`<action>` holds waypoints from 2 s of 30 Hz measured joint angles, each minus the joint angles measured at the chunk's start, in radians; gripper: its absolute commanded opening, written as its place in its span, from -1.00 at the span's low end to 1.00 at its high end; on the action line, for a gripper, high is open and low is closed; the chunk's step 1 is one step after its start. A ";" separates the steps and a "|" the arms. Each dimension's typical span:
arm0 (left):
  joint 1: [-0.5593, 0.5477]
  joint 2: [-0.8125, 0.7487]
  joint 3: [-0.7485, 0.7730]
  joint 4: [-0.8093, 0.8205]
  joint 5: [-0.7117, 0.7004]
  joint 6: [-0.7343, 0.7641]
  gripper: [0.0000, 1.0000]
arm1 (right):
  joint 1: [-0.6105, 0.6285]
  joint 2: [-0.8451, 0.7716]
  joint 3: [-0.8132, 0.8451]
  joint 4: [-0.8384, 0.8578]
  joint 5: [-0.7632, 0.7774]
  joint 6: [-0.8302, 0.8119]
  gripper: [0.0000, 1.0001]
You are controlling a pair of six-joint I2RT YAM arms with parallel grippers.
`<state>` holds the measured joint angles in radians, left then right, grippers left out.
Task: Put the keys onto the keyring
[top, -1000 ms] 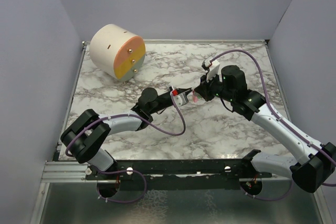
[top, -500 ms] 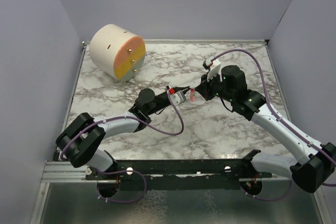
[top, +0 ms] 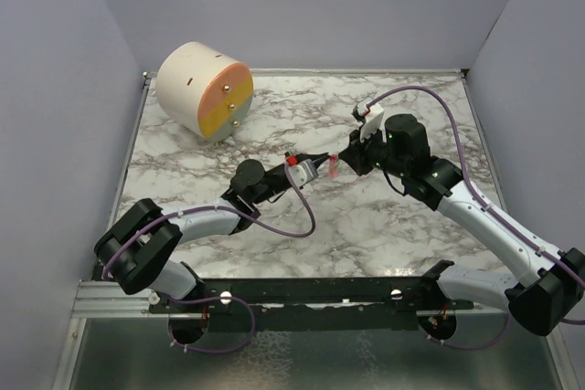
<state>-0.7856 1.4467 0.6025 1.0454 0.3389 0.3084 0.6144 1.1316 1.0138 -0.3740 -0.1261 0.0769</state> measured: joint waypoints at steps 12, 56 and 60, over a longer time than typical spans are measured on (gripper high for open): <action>0.006 -0.015 -0.032 0.097 0.001 -0.076 -1.00 | 0.002 0.000 0.000 0.026 -0.001 0.016 -0.98; 0.014 -0.028 -0.026 0.051 -0.070 -0.124 -1.00 | 0.002 -0.037 -0.009 0.031 0.072 0.061 -0.11; 0.018 -0.053 -0.022 0.018 -0.108 -0.172 -1.00 | 0.002 -0.111 -0.068 0.071 0.097 0.070 -0.04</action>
<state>-0.7677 1.3937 0.5808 1.0634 0.2306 0.1368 0.6163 1.0210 0.9455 -0.3027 -0.0292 0.1471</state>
